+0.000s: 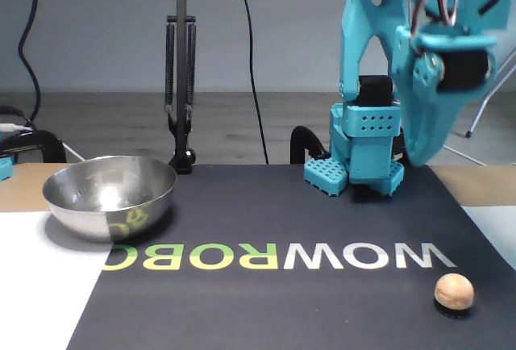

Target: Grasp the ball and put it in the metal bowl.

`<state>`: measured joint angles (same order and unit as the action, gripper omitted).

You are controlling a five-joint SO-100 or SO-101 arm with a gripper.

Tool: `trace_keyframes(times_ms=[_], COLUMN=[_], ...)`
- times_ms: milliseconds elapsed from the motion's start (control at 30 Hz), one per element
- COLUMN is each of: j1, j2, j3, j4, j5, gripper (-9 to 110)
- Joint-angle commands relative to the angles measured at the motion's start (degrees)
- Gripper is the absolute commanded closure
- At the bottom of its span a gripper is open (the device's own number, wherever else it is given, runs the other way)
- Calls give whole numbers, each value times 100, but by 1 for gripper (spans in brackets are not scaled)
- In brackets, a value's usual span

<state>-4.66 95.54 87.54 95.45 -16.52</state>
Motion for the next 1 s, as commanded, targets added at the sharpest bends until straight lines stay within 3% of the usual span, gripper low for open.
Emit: trace_keyframes(times_ms=[0,400,967], j1=[-35,-35,-158], j2=[-105,-606,-712], j3=[-246,-246,-246], j4=[53,53,53], j5=[-299,-2039,-5555], gripper=[101,101,101])
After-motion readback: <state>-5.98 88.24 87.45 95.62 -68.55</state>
